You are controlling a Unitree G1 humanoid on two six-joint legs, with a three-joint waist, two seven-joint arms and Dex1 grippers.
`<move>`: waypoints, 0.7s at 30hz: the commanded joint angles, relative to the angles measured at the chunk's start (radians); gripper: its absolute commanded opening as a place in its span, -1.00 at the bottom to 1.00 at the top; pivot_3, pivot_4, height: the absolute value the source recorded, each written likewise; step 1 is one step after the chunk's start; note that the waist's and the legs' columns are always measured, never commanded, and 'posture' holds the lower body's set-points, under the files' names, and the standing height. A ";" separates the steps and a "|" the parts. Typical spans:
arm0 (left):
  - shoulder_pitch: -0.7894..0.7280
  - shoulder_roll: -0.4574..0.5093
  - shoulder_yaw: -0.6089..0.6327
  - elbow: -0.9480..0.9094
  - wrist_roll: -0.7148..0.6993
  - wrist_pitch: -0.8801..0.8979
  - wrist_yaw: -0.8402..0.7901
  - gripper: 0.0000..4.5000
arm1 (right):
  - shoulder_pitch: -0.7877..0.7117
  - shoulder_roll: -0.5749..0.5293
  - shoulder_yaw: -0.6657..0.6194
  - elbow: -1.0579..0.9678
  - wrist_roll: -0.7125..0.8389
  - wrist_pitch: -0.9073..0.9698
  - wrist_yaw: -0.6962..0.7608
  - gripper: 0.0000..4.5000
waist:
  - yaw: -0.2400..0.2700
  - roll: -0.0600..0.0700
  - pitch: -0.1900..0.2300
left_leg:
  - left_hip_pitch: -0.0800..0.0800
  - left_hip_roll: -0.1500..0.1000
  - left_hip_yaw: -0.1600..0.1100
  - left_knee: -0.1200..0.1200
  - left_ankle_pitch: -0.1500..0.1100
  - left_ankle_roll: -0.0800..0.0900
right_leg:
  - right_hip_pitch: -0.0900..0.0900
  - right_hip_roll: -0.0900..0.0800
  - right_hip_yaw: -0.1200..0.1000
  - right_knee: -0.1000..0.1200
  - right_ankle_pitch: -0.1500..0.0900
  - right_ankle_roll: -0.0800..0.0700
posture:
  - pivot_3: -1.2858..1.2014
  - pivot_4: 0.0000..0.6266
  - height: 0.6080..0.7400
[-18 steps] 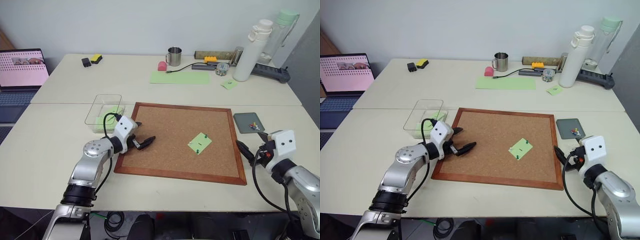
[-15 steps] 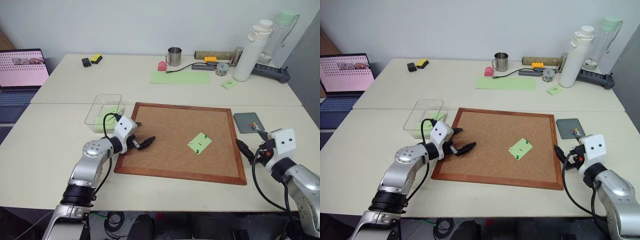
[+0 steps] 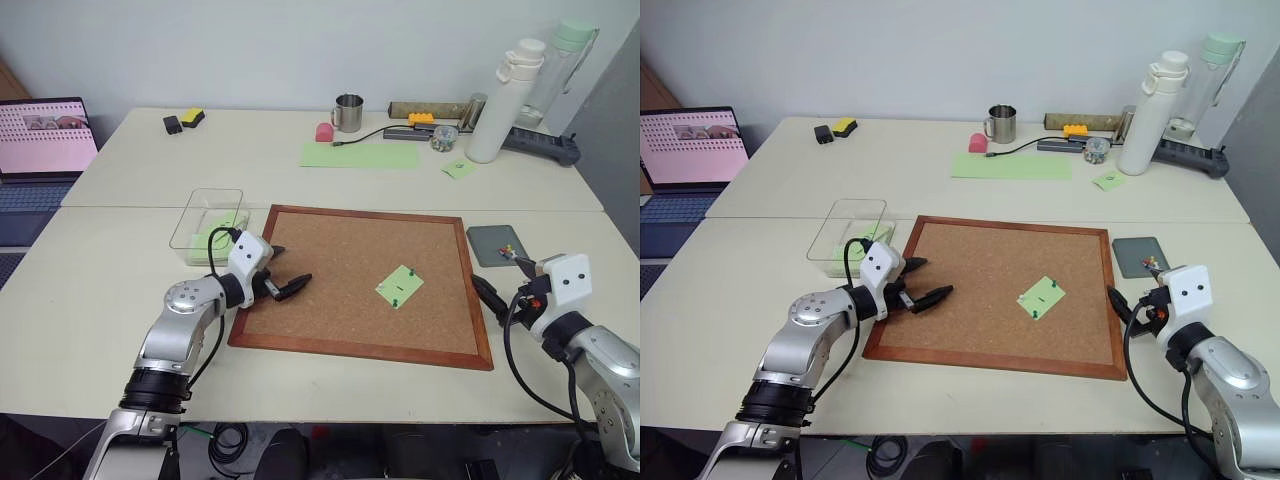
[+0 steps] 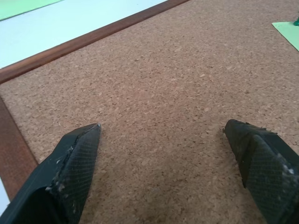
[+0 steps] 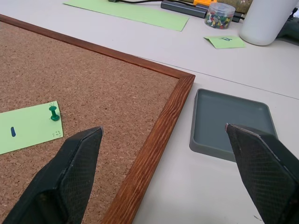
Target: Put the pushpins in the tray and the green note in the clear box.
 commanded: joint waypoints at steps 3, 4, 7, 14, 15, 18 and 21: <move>-0.015 0.021 0.031 -0.043 -0.034 -0.003 -0.017 1.00 | 0.000 -0.012 -0.033 -0.053 0.016 0.004 -0.005 0.97 | 0.000 0.000 0.000 | 0.000 0.000 0.000 0.000 0.000 0.000 | 0.000 0.000 0.000 0.000 0.000 0.000 | 0.03 -0.52 1.00; -0.015 0.023 0.030 -0.045 -0.035 -0.002 -0.017 1.00 | 0.002 -0.011 -0.033 -0.055 0.016 0.005 -0.006 0.97 | 0.000 0.000 0.000 | 0.000 0.000 0.000 0.000 0.000 0.000 | 0.000 0.000 0.000 0.000 0.000 0.000 | 0.03 -0.52 1.00; -0.016 0.027 0.028 -0.047 -0.039 0.000 -0.018 1.00 | 0.004 -0.008 -0.031 -0.060 0.016 0.008 -0.008 0.97 | 0.000 0.000 0.000 | 0.000 0.000 0.000 0.000 0.000 0.000 | 0.000 0.000 0.000 0.000 0.000 0.000 | 0.03 -0.52 1.00; -0.006 0.036 0.027 -0.064 -0.046 0.013 -0.022 1.00 | 0.010 -0.017 -0.030 -0.069 0.031 0.013 0.015 0.97 | 0.000 0.000 0.000 | 0.000 0.000 0.000 0.000 0.000 0.000 | 0.000 0.000 0.000 0.000 0.000 0.000 | 0.03 -0.52 1.00; -0.004 0.038 0.026 -0.069 -0.047 0.017 -0.023 1.00 | 0.009 -0.023 -0.030 -0.078 0.043 0.018 0.027 0.97 | 0.000 0.000 0.000 | 0.000 0.000 0.000 0.000 0.000 0.000 | 0.000 0.000 0.000 0.000 0.000 0.000 | 0.03 -0.52 1.00; -0.003 0.045 0.022 -0.089 -0.054 0.031 -0.036 1.00 | 0.005 -0.041 -0.032 -0.098 0.081 0.034 0.061 0.97 | 0.000 0.000 0.000 | 0.000 0.000 0.000 0.000 0.000 0.000 | 0.000 0.000 0.000 0.000 0.000 0.000 | 0.03 -0.52 1.00; -0.025 0.059 0.023 -0.125 -0.087 0.035 -0.088 0.92 | -0.003 -0.085 -0.035 -0.102 0.142 0.048 0.136 0.99 | 0.000 0.000 0.000 | 0.000 0.000 0.000 0.000 0.000 0.000 | 0.000 0.000 0.000 0.000 0.000 0.000 | 0.03 -0.52 1.00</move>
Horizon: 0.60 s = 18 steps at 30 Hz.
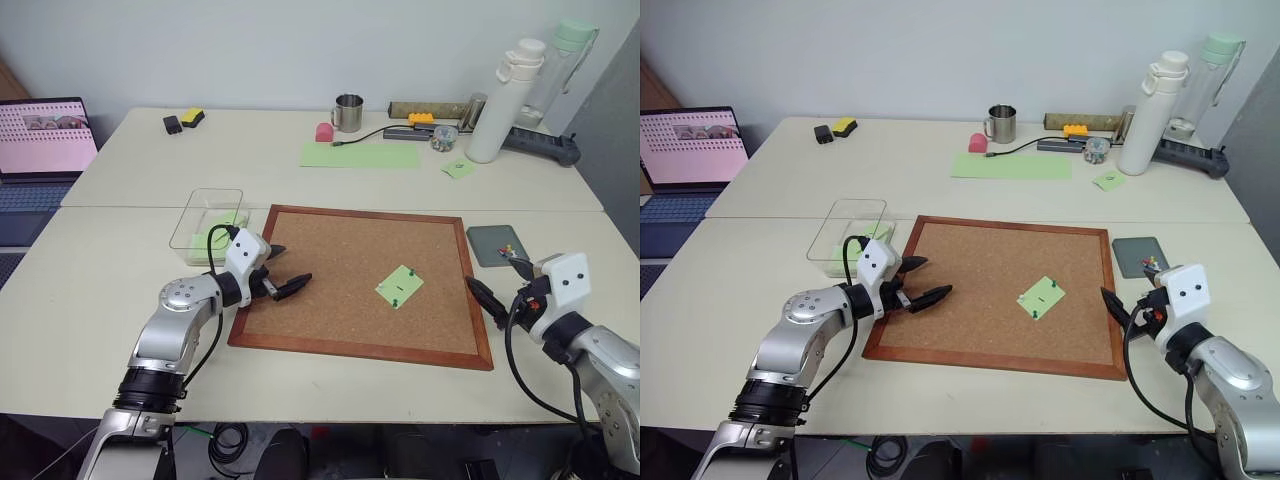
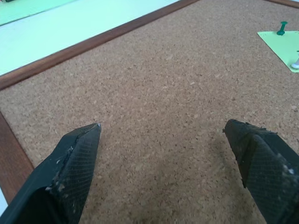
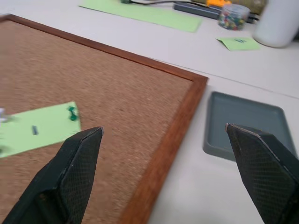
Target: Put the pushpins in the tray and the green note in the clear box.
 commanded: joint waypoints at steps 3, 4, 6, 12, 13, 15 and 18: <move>-0.064 0.047 0.016 -0.110 -0.103 0.056 -0.122 0.69 | -0.038 -0.115 -0.033 -0.009 0.122 0.022 0.169 1.00 | 0.001 0.000 0.000 | 0.000 0.000 0.000 0.000 0.000 0.000 | 0.000 0.000 0.000 0.000 0.000 0.000 | 0.03 -0.52 1.00; -0.068 0.054 0.009 -0.115 -0.110 0.069 -0.139 0.59 | -0.047 -0.129 -0.026 0.008 0.127 0.018 0.189 1.00 | 0.001 0.000 0.000 | 0.000 0.000 0.000 0.001 0.000 0.000 | 0.000 0.000 0.000 0.000 0.000 0.000 | 0.03 -0.52 1.00; -0.072 0.062 -0.008 -0.119 -0.114 0.082 -0.165 0.42 | -0.071 -0.144 0.001 0.043 0.127 0.002 0.220 1.00 | 0.000 0.000 0.000 | 0.000 0.000 0.000 0.001 0.000 0.000 | 0.001 0.000 0.000 0.000 0.000 0.000 | 0.03 -0.52 1.00; -0.090 0.053 -0.060 -0.127 -0.107 0.105 -0.213 -0.15 | -0.176 -0.093 0.130 0.168 0.091 -0.054 0.258 1.00 | -0.003 0.000 0.000 | 0.001 0.000 0.000 0.001 0.000 0.000 | 0.001 0.001 0.000 0.000 0.000 0.000 | 0.03 -0.52 1.00; -0.093 0.050 -0.066 -0.124 -0.104 0.100 -0.217 -0.24 | -0.191 -0.081 0.156 0.194 0.073 -0.073 0.260 1.00 | -0.003 0.000 0.000 | 0.001 0.000 0.000 0.001 0.000 0.000 | 0.001 0.001 0.000 0.000 0.000 0.000 | 0.03 -0.52 1.00; -0.098 0.042 -0.072 -0.119 -0.107 0.096 -0.220 -0.40 | -0.218 -0.058 0.199 0.235 0.042 -0.101 0.255 1.00 | -0.002 0.000 0.000 | 0.001 0.000 0.000 0.001 0.000 0.000 | 0.001 0.001 0.000 0.000 0.000 0.000 | 0.03 -0.52 1.00; -0.099 0.031 -0.082 -0.116 -0.103 0.091 -0.220 -0.67 | -0.243 -0.032 0.236 0.288 0.010 -0.139 0.253 1.00 | -0.002 0.000 0.000 | 0.001 0.000 0.000 0.001 0.000 0.000 | 0.001 0.000 0.000 0.000 0.000 0.000 | 0.03 -0.52 1.00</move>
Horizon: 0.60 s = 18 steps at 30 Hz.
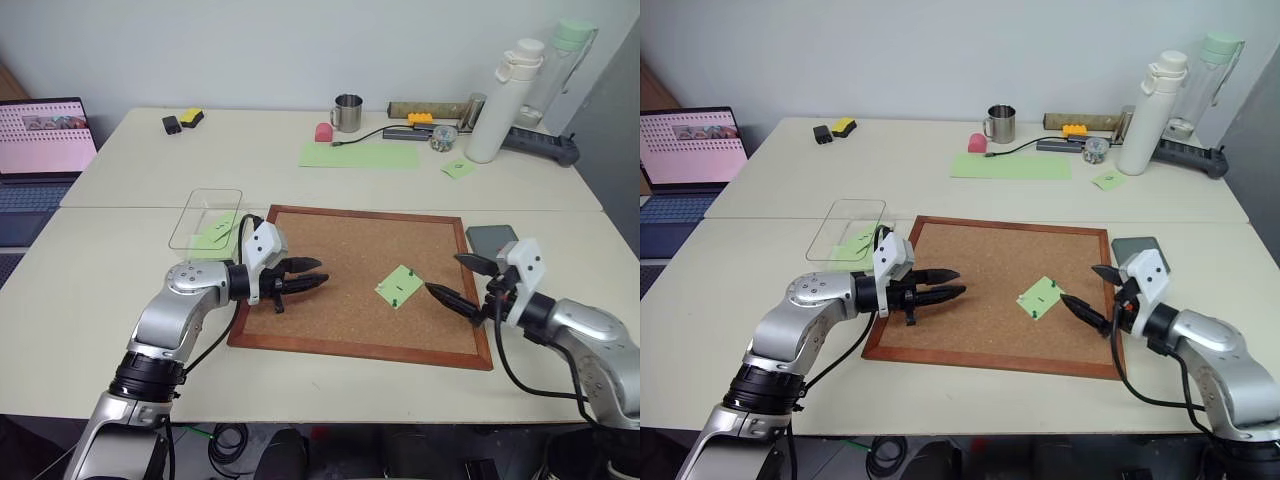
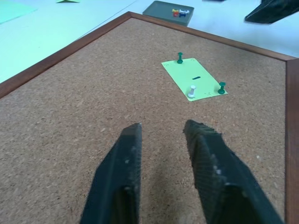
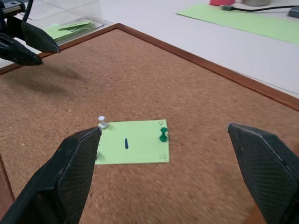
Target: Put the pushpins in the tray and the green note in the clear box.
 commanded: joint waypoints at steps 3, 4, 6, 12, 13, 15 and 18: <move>-0.014 -0.030 -0.012 0.000 0.004 -0.036 0.007 -0.94 | -0.046 0.034 0.046 0.081 -0.066 -0.097 -0.003 1.00 | 0.001 0.000 0.000 | 0.000 0.000 0.000 0.000 0.000 0.000 | 0.000 0.000 0.000 0.000 0.000 0.000 | 0.03 -0.52 1.00; -0.010 -0.039 -0.013 0.004 0.004 -0.039 0.015 -0.98 | -0.054 0.042 0.054 0.092 -0.072 -0.104 -0.005 1.00 | 0.001 0.000 0.000 | 0.000 0.000 0.000 0.000 0.000 0.000 | 0.000 0.000 0.000 0.000 0.000 0.000 | 0.03 -0.52 1.00; 0.006 -0.057 -0.019 0.013 0.010 -0.052 0.026 -0.98 | -0.072 0.061 0.069 0.111 -0.082 -0.114 -0.010 1.00 | 0.000 0.000 0.000 | 0.000 0.000 0.000 0.000 0.000 0.000 | 0.000 0.000 0.000 0.000 0.000 0.000 | 0.03 -0.52 1.00; 0.056 -0.111 -0.063 0.126 0.097 -0.142 0.090 -0.98 | -0.125 0.119 0.115 0.188 -0.121 -0.141 -0.026 1.00 | -0.001 0.000 0.000 | 0.000 0.001 0.000 0.000 0.000 0.000 | 0.000 0.000 0.000 0.000 0.000 0.000 | 0.03 -0.52 1.00; 0.063 -0.124 -0.077 0.158 0.120 -0.166 0.104 -0.98 | -0.139 0.131 0.126 0.210 -0.132 -0.147 -0.029 1.00 | -0.002 0.000 0.000 | 0.000 0.001 0.000 0.000 0.000 0.000 | 0.000 0.000 0.000 0.000 0.000 0.000 | 0.03 -0.52 1.00; 0.073 -0.140 -0.092 0.190 0.142 -0.196 0.111 -0.98 | -0.153 0.143 0.137 0.238 -0.145 -0.159 -0.030 1.00 | -0.001 0.000 0.000 | 0.001 0.000 0.000 0.000 0.000 0.000 | 0.000 0.000 0.000 0.000 0.000 0.000 | 0.03 -0.52 1.00; 0.076 -0.156 -0.099 0.204 0.151 -0.218 0.108 -0.98 | -0.181 0.156 0.139 0.295 -0.164 -0.181 -0.028 1.00 | 0.006 0.003 -0.003 | 0.001 0.000 0.000 0.000 0.000 0.000 | 0.000 -0.001 0.000 0.000 0.000 0.000 | 0.03 -0.52 1.00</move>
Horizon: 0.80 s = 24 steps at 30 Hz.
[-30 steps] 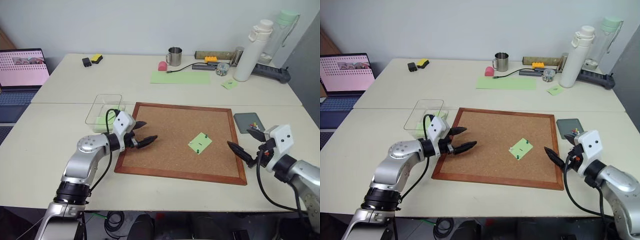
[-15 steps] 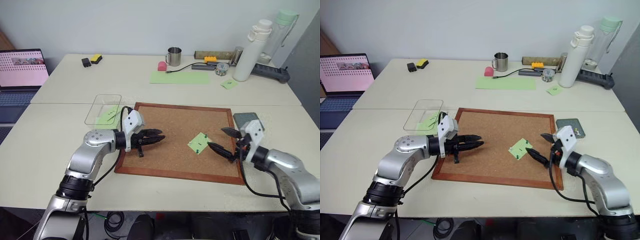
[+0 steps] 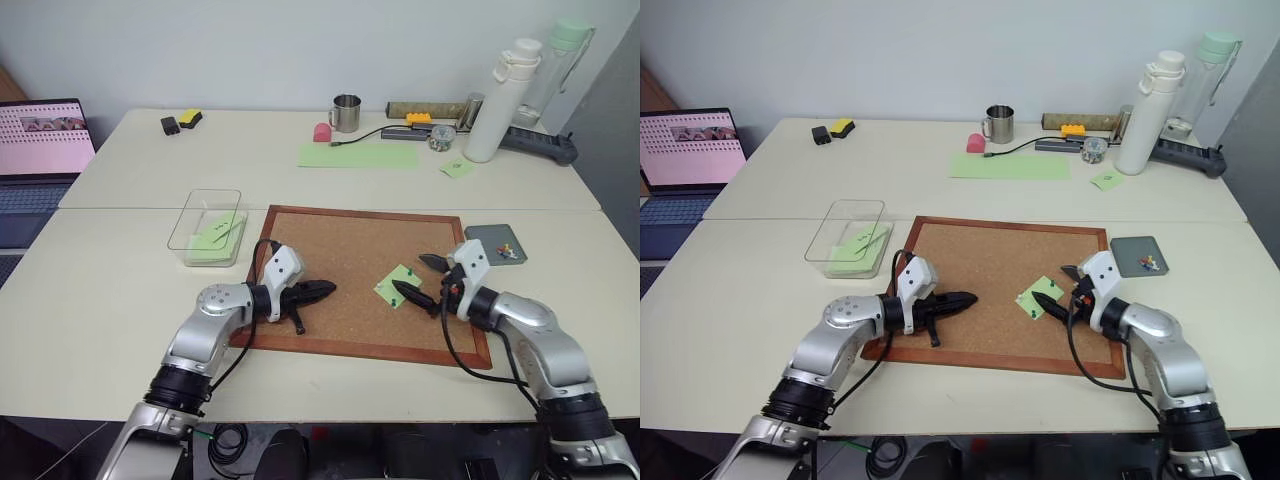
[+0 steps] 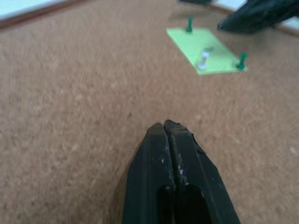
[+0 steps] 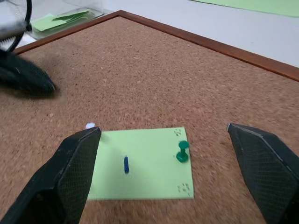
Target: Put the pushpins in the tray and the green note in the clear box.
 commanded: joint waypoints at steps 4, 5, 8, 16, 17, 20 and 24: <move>0.012 -0.025 -0.031 0.036 0.034 -0.029 0.010 -0.99 | -0.050 0.022 -0.013 0.084 -0.015 -0.054 0.000 0.93 | 0.002 0.002 -0.003 | 0.000 -0.001 0.000 0.000 0.000 0.000 | 0.001 -0.001 0.000 0.000 0.000 0.000 | 0.03 -0.52 1.00; 0.012 -0.025 -0.029 0.034 0.034 -0.028 0.010 -1.00 | -0.051 0.023 -0.014 0.092 -0.015 -0.056 0.002 0.85 | 0.002 0.003 -0.003 | 0.000 -0.001 0.000 0.000 0.000 0.000 | 0.001 -0.001 0.000 0.000 0.000 0.000 | 0.03 -0.52 1.00; 0.015 -0.021 -0.023 0.026 0.032 -0.022 0.007 -1.00 | -0.048 0.026 -0.022 0.096 -0.004 -0.055 0.005 0.60 | 0.002 0.003 -0.003 | 0.000 -0.001 0.000 0.000 0.000 0.000 | 0.001 -0.002 0.000 0.000 0.000 0.000 | 0.03 -0.52 1.00; 0.019 -0.017 -0.021 0.021 0.037 -0.019 0.008 -1.00 | -0.039 0.025 -0.036 0.088 0.004 -0.052 -0.002 -0.12 | 0.001 0.003 -0.004 | 0.001 -0.001 0.000 0.000 0.000 0.000 | 0.001 -0.002 0.000 0.000 0.000 0.000 | 0.03 -0.52 1.00; 0.016 -0.018 -0.021 0.024 0.038 -0.018 0.010 -1.00 | -0.039 0.025 -0.038 0.087 0.004 -0.052 -0.004 -0.22 | 0.001 0.003 -0.004 | 0.001 -0.001 0.000 0.000 0.000 0.000 | 0.001 -0.002 0.000 0.000 0.000 0.000 | 0.03 -0.52 1.00; 0.010 -0.022 -0.022 0.027 0.040 -0.019 0.011 -1.00 | -0.037 0.024 -0.045 0.081 0.001 -0.055 -0.012 -0.49 | 0.001 0.003 -0.004 | 0.001 -0.001 0.000 0.000 0.000 0.000 | 0.001 -0.002 0.000 0.000 0.000 0.000 | 0.03 -0.52 1.00; 0.007 -0.023 -0.025 0.029 0.043 -0.018 0.009 -1.00 | -0.032 0.014 -0.048 0.065 -0.007 -0.066 -0.010 -0.91 | 0.001 0.003 -0.004 | 0.001 -0.001 0.000 0.000 0.000 0.000 | 0.001 -0.002 0.000 0.000 0.000 0.000 | 0.03 -0.52 1.00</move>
